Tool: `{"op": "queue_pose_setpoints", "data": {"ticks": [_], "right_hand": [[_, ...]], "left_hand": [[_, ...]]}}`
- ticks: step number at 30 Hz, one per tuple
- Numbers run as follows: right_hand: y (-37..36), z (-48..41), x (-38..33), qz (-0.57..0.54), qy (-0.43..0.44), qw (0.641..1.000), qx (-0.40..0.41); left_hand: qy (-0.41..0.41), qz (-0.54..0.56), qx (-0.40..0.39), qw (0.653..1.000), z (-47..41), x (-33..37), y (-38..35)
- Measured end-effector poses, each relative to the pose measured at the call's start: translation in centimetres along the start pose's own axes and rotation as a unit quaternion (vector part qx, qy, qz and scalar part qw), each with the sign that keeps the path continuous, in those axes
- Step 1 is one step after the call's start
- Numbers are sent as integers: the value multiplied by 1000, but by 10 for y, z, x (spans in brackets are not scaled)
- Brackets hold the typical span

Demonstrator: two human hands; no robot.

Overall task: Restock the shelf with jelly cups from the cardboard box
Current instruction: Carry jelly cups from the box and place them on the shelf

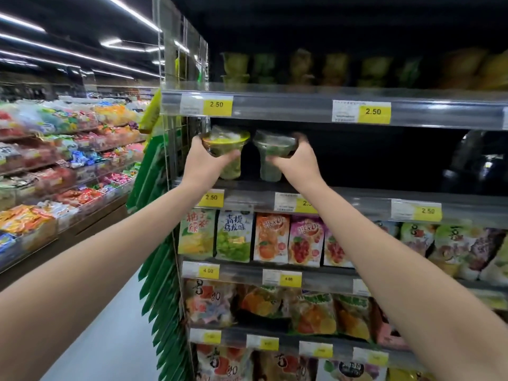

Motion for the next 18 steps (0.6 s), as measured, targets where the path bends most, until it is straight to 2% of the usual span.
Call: {"op": "queue_pose_setpoints", "data": {"ticks": [5, 10, 16, 18], "right_hand": [[-20, -12, 14, 18, -22, 1000, -3], [-32, -27, 23, 40, -57, 996, -48], [-37, -24, 30, 68, -113, 983, -126], [-39, -25, 30, 68, -115, 983, -125]], "left_hand": [[6, -39, -9, 999, -29, -8, 2], [23, -65, -39, 997, -44, -17, 4], [12, -157, -70, 985, -50, -25, 0], [11, -160, -71, 984, -53, -22, 1]]}}
Point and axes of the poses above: each hand's wrist, its own z-axis away from the middle knuckle, its own y-axis out of the back of the hand, x = y × z, the point moved 5 cm from there along -z, towards the middle knuckle, and after that the axes turned 14 degrees about y, right-handed, at the moved point
